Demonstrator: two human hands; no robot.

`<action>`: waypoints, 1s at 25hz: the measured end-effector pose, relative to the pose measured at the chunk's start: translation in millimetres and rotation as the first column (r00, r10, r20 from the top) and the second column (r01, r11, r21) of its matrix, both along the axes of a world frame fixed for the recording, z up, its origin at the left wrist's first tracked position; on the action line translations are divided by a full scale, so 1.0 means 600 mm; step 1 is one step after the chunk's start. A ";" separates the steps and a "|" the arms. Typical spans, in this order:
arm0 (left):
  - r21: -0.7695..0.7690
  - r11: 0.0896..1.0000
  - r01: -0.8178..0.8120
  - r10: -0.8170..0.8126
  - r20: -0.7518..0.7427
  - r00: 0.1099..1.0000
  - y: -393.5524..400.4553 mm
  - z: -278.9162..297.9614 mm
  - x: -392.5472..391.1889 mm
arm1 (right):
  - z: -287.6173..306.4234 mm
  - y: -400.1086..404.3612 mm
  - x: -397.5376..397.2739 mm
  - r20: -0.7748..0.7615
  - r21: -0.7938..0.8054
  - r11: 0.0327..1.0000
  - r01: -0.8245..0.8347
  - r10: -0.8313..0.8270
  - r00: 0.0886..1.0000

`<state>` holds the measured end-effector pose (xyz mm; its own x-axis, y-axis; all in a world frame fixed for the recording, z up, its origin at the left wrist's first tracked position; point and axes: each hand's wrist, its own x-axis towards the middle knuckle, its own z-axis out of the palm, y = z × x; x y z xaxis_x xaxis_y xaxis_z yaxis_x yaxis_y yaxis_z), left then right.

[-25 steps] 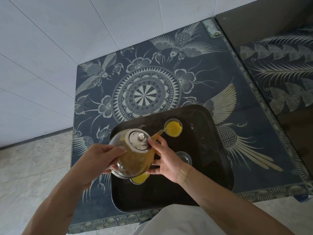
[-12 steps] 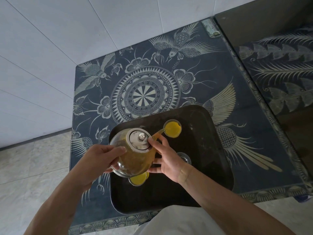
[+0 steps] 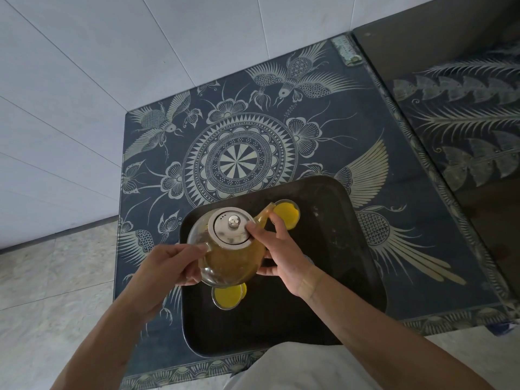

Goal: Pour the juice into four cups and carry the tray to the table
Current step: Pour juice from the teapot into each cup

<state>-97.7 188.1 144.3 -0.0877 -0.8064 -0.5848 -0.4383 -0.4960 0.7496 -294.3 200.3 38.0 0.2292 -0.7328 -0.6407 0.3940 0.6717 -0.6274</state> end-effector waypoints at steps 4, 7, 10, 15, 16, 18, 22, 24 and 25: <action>-0.057 0.997 -0.044 0.041 -0.047 0.998 0.013 0.002 0.009 | 0.011 0.005 -0.001 -0.024 -0.035 0.999 0.003 -0.004 1.000; -0.068 0.997 -0.046 0.041 -0.073 0.997 0.025 0.007 0.015 | 0.019 0.015 0.003 -0.035 -0.049 0.999 -0.002 0.001 0.999; -0.073 0.996 -0.040 0.034 -0.087 0.996 0.038 0.006 0.028 | 0.027 0.027 0.009 -0.036 -0.053 0.999 0.002 -0.003 0.999; -0.114 0.993 -0.021 0.009 -0.105 0.994 0.062 0.005 0.047 | 0.032 0.055 0.023 -0.038 -0.050 0.999 0.014 -0.016 0.999; -0.118 0.993 -0.013 0.001 -0.104 0.995 0.066 0.003 0.051 | 0.031 0.060 0.026 -0.039 -0.048 0.999 0.017 -0.019 0.999; -0.128 0.992 0.014 -0.027 -0.099 0.995 0.075 0.001 0.057 | 0.032 0.072 0.031 -0.044 -0.047 0.999 0.027 -0.029 0.999; -0.124 0.991 0.048 -0.060 -0.099 0.993 0.089 -0.010 0.064 | 0.032 0.093 0.033 -0.057 -0.036 0.998 0.055 -0.057 0.997; -0.123 0.989 0.078 -0.090 -0.094 0.991 0.094 -0.008 0.063 | 0.034 0.104 0.035 -0.055 -0.032 0.997 0.069 -0.071 0.996; -0.128 0.988 0.091 -0.103 -0.094 0.990 0.097 -0.007 0.063 | 0.035 0.110 0.036 -0.052 -0.031 0.997 0.075 -0.076 0.996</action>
<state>-59.6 246.1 140.4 -0.2217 -0.8565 -0.4661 -0.3998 -0.3561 0.8446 -273.0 266.0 58.9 0.1391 -0.7649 -0.6289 0.4088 0.6228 -0.6671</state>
